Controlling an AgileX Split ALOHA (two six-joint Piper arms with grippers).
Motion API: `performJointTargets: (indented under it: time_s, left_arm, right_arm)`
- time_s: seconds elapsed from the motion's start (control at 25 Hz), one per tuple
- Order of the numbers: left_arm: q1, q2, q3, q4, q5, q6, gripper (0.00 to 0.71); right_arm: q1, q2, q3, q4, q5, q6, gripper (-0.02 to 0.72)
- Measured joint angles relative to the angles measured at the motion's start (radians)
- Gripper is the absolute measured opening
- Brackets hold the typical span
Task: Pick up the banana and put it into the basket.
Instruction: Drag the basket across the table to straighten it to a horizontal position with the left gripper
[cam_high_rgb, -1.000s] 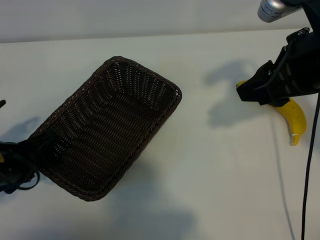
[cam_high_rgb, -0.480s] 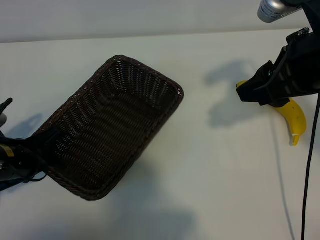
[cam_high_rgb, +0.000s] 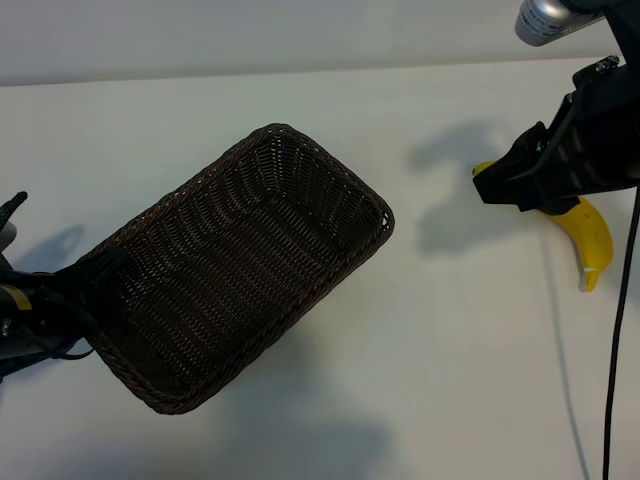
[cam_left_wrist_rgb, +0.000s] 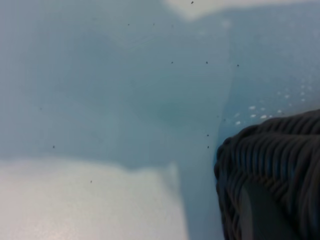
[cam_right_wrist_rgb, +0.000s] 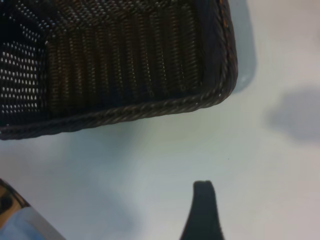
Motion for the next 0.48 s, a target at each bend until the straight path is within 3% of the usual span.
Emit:
performJointTargets:
  time_s: [0.48]
  left_arm:
    - [0.000,-0.109,-0.007,-0.016,0.069,0.121,0.195]
  right_arm:
    - [0.000,0.000,0.000,0.000,0.000,0.000,0.561]
